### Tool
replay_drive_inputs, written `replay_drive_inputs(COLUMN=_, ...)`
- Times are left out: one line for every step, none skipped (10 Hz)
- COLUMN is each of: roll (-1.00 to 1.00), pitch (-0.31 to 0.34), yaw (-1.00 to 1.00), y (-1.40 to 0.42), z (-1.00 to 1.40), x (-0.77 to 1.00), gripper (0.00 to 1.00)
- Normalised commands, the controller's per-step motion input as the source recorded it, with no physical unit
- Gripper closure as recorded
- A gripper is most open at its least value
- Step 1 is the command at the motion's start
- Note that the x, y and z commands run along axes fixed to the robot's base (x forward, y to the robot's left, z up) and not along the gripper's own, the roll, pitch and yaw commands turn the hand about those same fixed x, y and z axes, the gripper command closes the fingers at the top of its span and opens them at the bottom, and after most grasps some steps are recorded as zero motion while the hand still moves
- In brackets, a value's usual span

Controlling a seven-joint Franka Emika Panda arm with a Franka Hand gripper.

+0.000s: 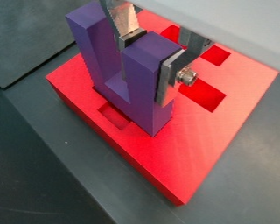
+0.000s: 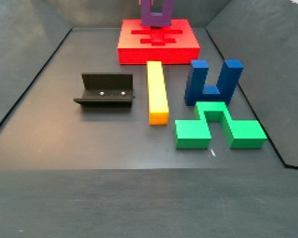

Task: Pick up the purple object. Move up. Place the purple object on the fixture. Regrasp the purple object. Move to above the board. Insert the purple object.
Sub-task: Insert the purple object.

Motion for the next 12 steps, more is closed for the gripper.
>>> replay_drive_inputs(roll=0.00, pitch=-0.016, yaw=-0.02, y=0.00, z=0.00, x=-0.07, gripper=1.00)
replay_drive_inputs(roll=0.00, pitch=-0.030, yaw=0.00, y=0.00, z=-0.04, x=0.00, gripper=1.00)
replay_drive_inputs(roll=0.04, pitch=0.000, yaw=0.08, y=0.00, z=-0.19, x=0.00, gripper=1.00)
replay_drive_inputs(roll=0.12, pitch=0.000, yaw=0.22, y=0.05, z=-0.31, x=0.15, gripper=1.00)
replay_drive_inputs(roll=0.13, pitch=0.007, yaw=0.28, y=0.02, z=-0.35, x=0.20, gripper=1.00)
replay_drive_inputs(roll=0.11, pitch=0.010, yaw=0.25, y=0.00, z=-0.37, x=0.16, gripper=1.00)
replay_drive_inputs(roll=0.07, pitch=0.001, yaw=0.12, y=0.00, z=-0.36, x=0.06, gripper=1.00)
replay_drive_inputs(roll=0.12, pitch=0.000, yaw=0.05, y=0.00, z=-0.46, x=0.05, gripper=1.00)
replay_drive_inputs(roll=0.14, pitch=0.000, yaw=0.03, y=-0.02, z=-0.52, x=0.03, gripper=1.00)
replay_drive_inputs(roll=0.15, pitch=0.000, yaw=0.00, y=-0.03, z=-0.28, x=0.02, gripper=1.00)
replay_drive_inputs(roll=0.00, pitch=0.000, yaw=0.00, y=0.00, z=0.00, x=0.00, gripper=1.00)
replay_drive_inputs(roll=0.08, pitch=0.000, yaw=0.00, y=0.00, z=0.00, x=0.00, gripper=1.00)
